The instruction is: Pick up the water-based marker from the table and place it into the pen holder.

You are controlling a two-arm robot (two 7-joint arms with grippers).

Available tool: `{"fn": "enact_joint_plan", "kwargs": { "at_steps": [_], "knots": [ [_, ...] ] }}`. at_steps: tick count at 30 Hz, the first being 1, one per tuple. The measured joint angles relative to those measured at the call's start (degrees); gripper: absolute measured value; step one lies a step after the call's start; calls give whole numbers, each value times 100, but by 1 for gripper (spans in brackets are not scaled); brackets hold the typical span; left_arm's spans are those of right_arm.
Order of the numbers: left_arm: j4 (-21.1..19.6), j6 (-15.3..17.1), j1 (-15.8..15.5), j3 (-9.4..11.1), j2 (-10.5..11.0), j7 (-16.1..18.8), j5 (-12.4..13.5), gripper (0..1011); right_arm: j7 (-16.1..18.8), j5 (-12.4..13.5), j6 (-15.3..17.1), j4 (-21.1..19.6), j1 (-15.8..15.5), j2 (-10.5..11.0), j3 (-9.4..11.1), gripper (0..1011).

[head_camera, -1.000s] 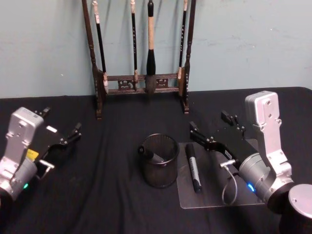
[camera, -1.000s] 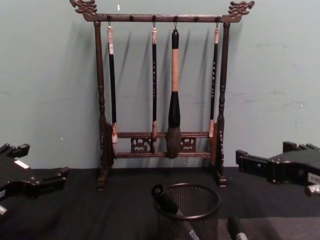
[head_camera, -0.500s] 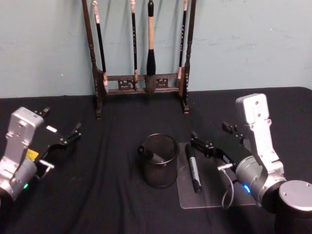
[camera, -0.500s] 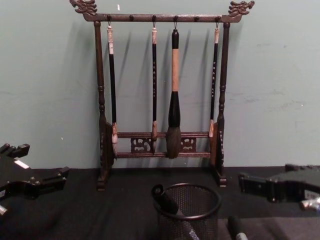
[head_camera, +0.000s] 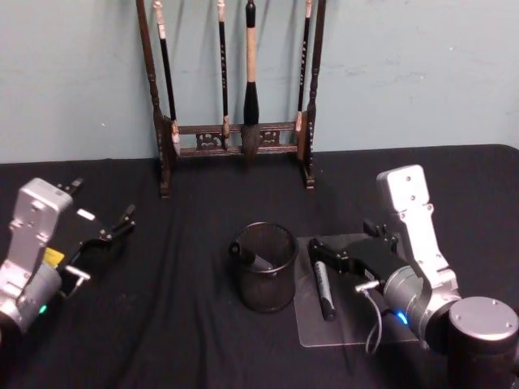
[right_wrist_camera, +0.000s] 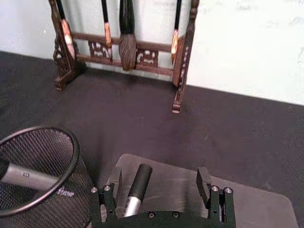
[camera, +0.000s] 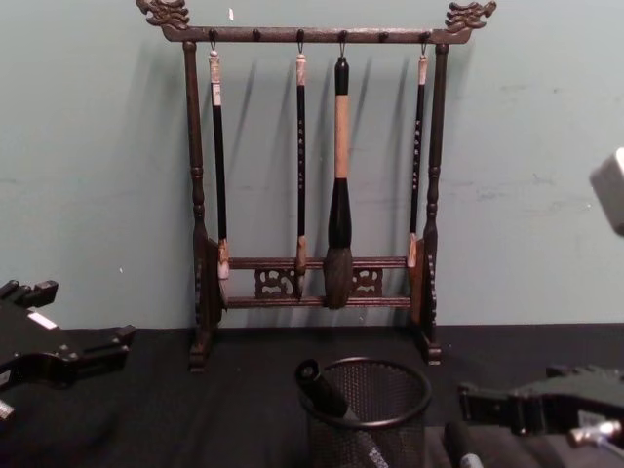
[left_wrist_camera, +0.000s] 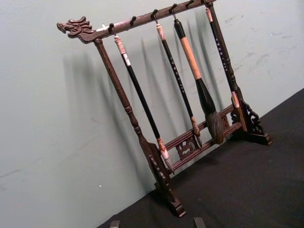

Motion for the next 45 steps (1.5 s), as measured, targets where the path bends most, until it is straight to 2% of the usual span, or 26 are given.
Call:
{"fn": "enact_joint_plan", "kwargs": {
  "at_steps": [16,29,45],
  "knots": [
    [0,0,0,0,0,0,0,1009,286,-171,73,451,142,-129,3,1000],
    [0,0,0,0,0,0,0,1009,497,-257,115,611,174,-213,79,1002],
    [0,0,0,0,0,0,0,1009,578,-388,141,788,217,-274,81,1002]
  ]
}}
